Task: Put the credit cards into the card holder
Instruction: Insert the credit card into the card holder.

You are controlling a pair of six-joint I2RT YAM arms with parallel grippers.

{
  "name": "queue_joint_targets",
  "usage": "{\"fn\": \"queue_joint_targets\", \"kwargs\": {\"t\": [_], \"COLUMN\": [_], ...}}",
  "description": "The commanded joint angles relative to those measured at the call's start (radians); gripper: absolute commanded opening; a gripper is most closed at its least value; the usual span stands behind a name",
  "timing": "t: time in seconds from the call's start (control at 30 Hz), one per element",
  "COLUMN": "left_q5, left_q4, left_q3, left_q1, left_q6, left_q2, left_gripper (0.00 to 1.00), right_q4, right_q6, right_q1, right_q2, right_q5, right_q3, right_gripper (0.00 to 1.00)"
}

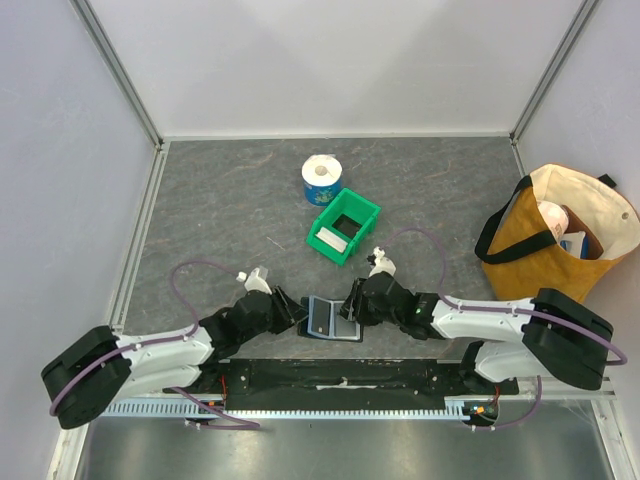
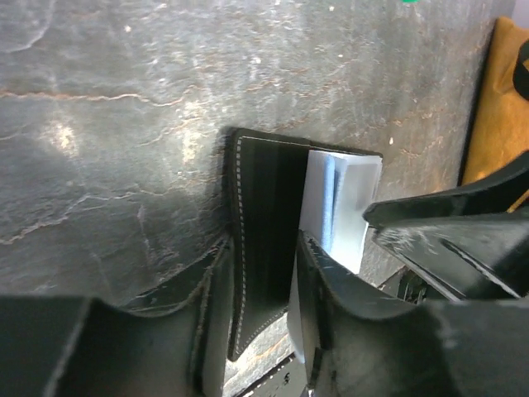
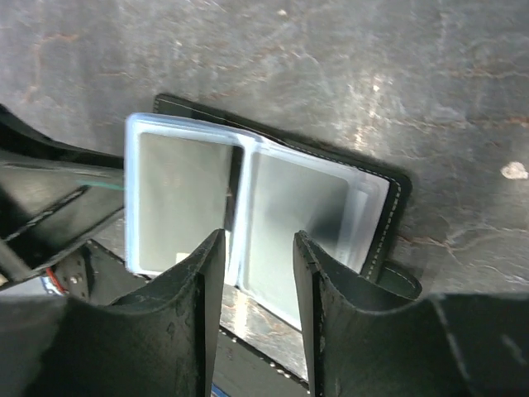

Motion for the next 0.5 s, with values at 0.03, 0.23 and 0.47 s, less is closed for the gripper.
{"fn": "queue_joint_targets", "kwargs": {"t": [0.03, 0.23, 0.47], "left_q5": [-0.004, 0.035, 0.075], "left_q4": [-0.088, -0.043, 0.048], "left_q3": [-0.031, -0.054, -0.043], "left_q1": [-0.001, 0.0, 0.008], "left_q6": [0.159, 0.234, 0.257], "left_q2": [-0.068, -0.074, 0.029], "left_gripper": [0.49, 0.5, 0.42], "right_q4": [-0.068, -0.085, -0.051], "right_q6": [0.006, -0.043, -0.184], "right_q1": [0.002, -0.006, -0.059], "right_q2": [0.033, 0.064, 0.073], "right_q5": [0.009, 0.033, 0.015], "right_q3": [-0.017, -0.014, -0.036], "right_gripper": [0.43, 0.41, 0.32]}}
